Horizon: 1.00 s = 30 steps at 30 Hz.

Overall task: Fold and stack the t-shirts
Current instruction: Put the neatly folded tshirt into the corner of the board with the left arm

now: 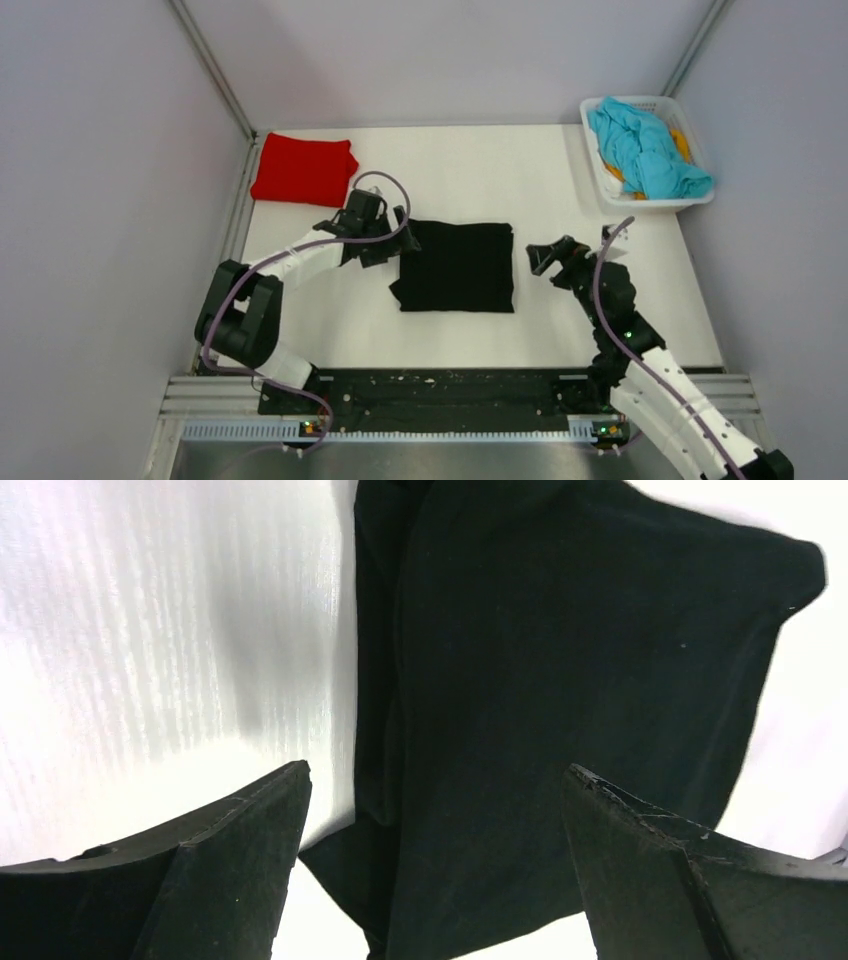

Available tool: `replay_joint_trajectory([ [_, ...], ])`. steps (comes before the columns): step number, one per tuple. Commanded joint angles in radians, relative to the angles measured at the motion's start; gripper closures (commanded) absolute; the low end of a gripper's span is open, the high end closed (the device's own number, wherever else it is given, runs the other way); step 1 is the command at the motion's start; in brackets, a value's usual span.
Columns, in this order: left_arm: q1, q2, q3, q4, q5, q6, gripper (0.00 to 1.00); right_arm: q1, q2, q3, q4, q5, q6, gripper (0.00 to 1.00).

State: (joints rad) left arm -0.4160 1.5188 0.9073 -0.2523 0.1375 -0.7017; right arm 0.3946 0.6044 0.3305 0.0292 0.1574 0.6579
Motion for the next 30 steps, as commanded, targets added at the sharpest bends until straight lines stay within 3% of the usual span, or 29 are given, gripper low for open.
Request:
replay_joint_trajectory([
  [1,-0.025,0.059,0.018,0.058,0.014,0.005,0.01,-0.007,-0.169,-0.084,-0.048,0.043,0.046,0.01],
  [7,-0.075,0.216,0.094,0.046,0.021,-0.007,0.05,-0.007,-0.236,-0.159,-0.112,0.010,0.076,0.01],
  [14,-0.164,0.342,0.189,-0.051,-0.109,-0.037,0.31,-0.007,-0.229,-0.212,-0.088,0.030,0.113,0.01],
  [18,-0.200,0.368,0.246,-0.147,-0.285,-0.061,0.59,-0.006,-0.227,-0.211,-0.090,0.040,0.112,0.01],
  [19,-0.203,0.373,0.258,-0.176,-0.322,-0.061,0.77,-0.006,-0.226,-0.213,-0.088,0.040,0.112,0.01],
  [21,-0.207,0.375,0.282,-0.210,-0.378,-0.060,1.00,-0.006,-0.223,-0.219,-0.077,0.040,0.111,0.01],
  [30,-0.210,0.364,0.446,-0.337,-0.745,0.053,1.00,-0.007,-0.174,-0.209,-0.048,-0.002,-0.012,0.01],
])
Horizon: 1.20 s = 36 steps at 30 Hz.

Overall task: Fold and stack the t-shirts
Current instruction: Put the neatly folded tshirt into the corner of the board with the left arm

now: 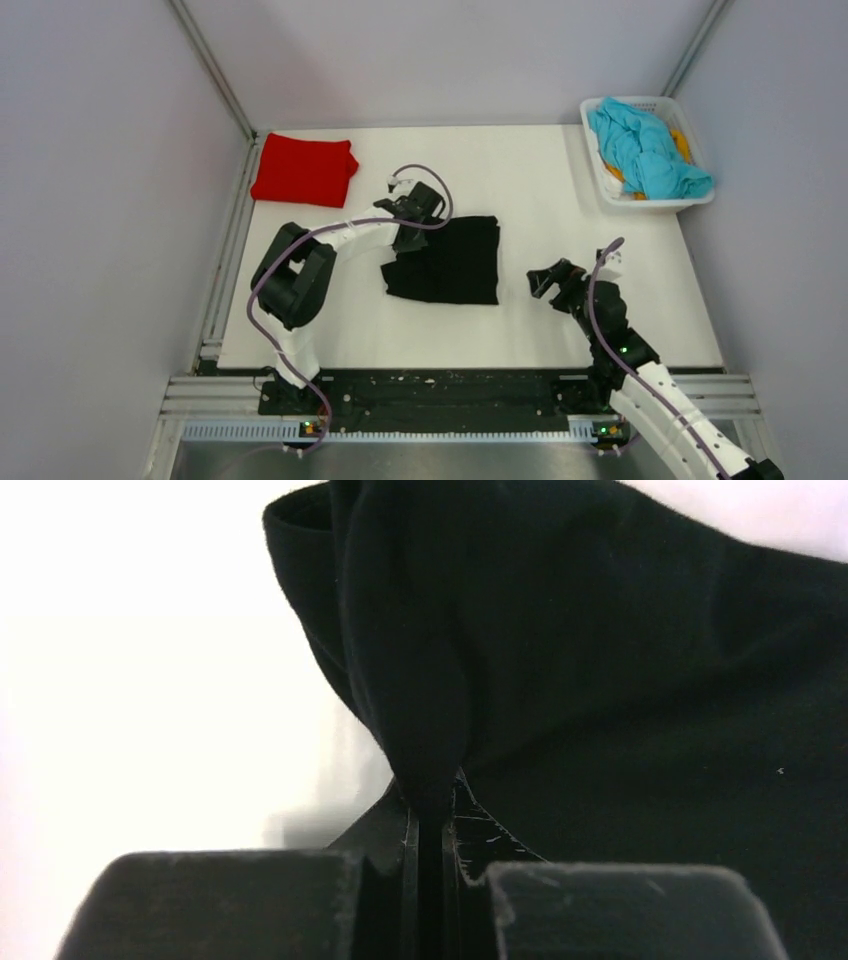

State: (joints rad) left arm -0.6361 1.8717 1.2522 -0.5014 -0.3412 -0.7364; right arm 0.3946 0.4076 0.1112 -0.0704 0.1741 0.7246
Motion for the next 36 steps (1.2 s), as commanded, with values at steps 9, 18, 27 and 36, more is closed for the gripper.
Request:
replay_joint_trajectory([
  [9,0.045,0.129,0.259,0.093,-0.447,0.529,1.00,-0.007,0.056,0.020,0.063,-0.010,-0.142,0.01],
  [18,0.194,0.226,0.441,0.208,-0.490,0.770,1.00,-0.007,0.066,0.028,0.063,0.023,-0.133,0.01],
  [27,0.287,0.241,0.583,0.291,-0.491,0.979,1.00,-0.007,0.133,0.025,0.109,0.057,-0.132,0.01],
  [36,0.302,0.181,0.637,0.330,-0.506,1.132,1.00,-0.006,0.209,0.049,0.107,0.088,-0.140,0.01],
])
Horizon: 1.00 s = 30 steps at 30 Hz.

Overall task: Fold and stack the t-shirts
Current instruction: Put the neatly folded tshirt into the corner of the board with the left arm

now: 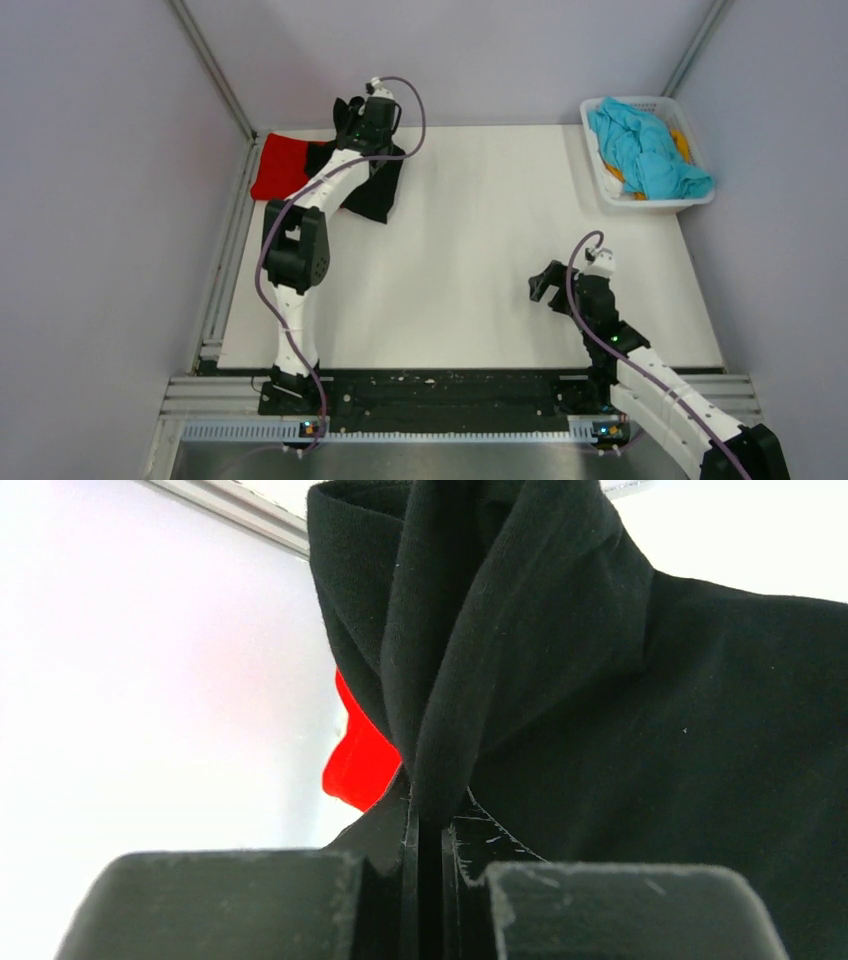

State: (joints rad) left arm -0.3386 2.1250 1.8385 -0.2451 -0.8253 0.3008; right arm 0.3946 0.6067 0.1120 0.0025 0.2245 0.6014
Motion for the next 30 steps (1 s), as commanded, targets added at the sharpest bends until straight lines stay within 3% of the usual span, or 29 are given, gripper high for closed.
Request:
replay_joint_trajectory([
  [1,0.005,-0.081,0.055,0.071,-0.024,0.103,1.00,-0.006,0.009,0.050,0.026,0.044,-0.017,0.01],
  [16,0.012,-0.170,0.103,0.054,0.014,0.203,1.00,-0.006,-0.019,0.038,0.021,0.048,-0.018,0.01],
  [30,0.129,-0.068,0.154,0.061,0.114,0.203,1.00,-0.006,-0.006,0.042,0.015,0.063,-0.023,0.01],
])
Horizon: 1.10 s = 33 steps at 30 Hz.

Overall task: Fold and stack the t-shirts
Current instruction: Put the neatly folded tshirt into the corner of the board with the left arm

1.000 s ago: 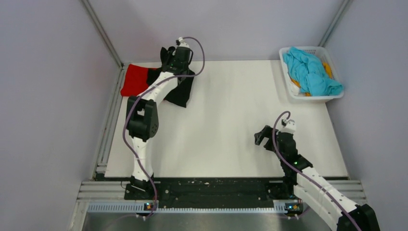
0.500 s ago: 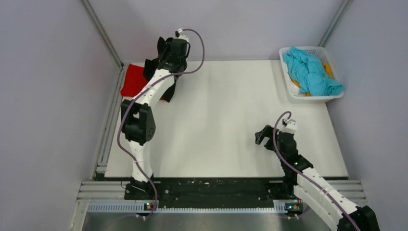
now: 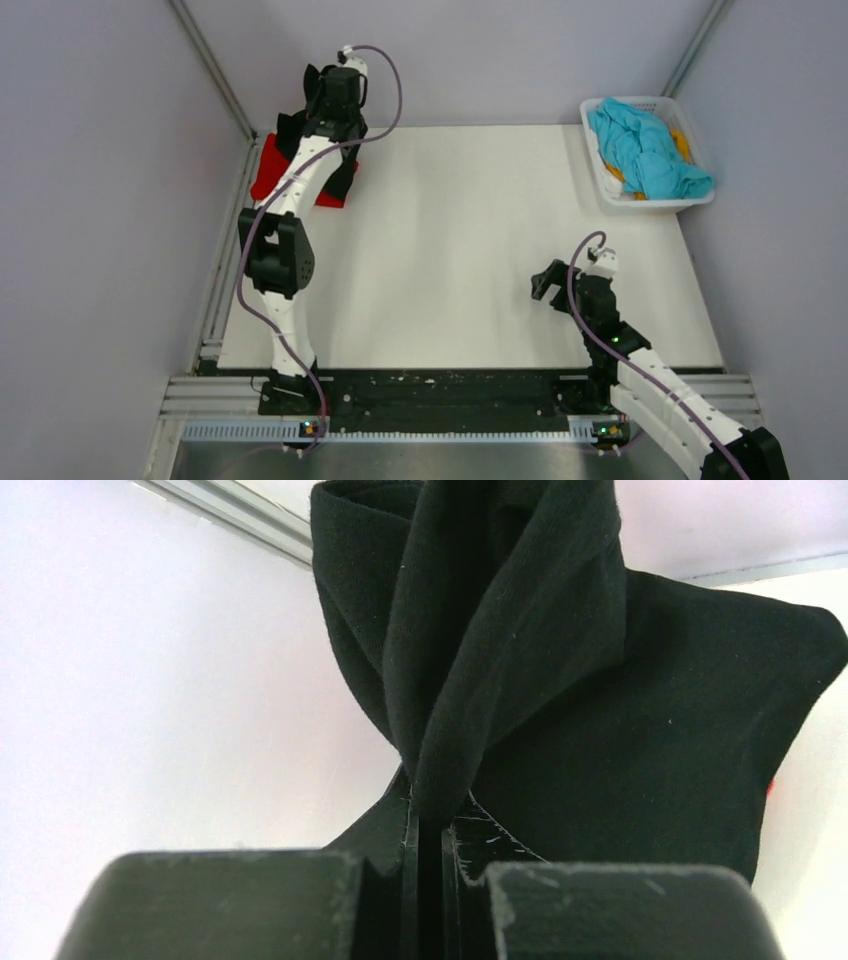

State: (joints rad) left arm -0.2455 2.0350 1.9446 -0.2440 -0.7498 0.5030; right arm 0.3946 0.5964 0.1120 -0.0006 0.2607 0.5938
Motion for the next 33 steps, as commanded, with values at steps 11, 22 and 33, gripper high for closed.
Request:
replay_joint_trajectory([
  [11,0.168,0.204,0.121,0.069,0.104,-0.078,1.00,-0.006,0.079,0.066,0.008,0.050,-0.019,0.01],
  [22,0.216,0.223,0.180,0.069,0.024,-0.238,0.01,-0.007,0.071,0.085,-0.038,0.050,-0.020,0.01],
  [33,0.186,-0.096,-0.085,-0.133,0.462,-0.753,0.01,-0.006,-0.086,0.058,-0.043,-0.070,-0.037,0.01],
])
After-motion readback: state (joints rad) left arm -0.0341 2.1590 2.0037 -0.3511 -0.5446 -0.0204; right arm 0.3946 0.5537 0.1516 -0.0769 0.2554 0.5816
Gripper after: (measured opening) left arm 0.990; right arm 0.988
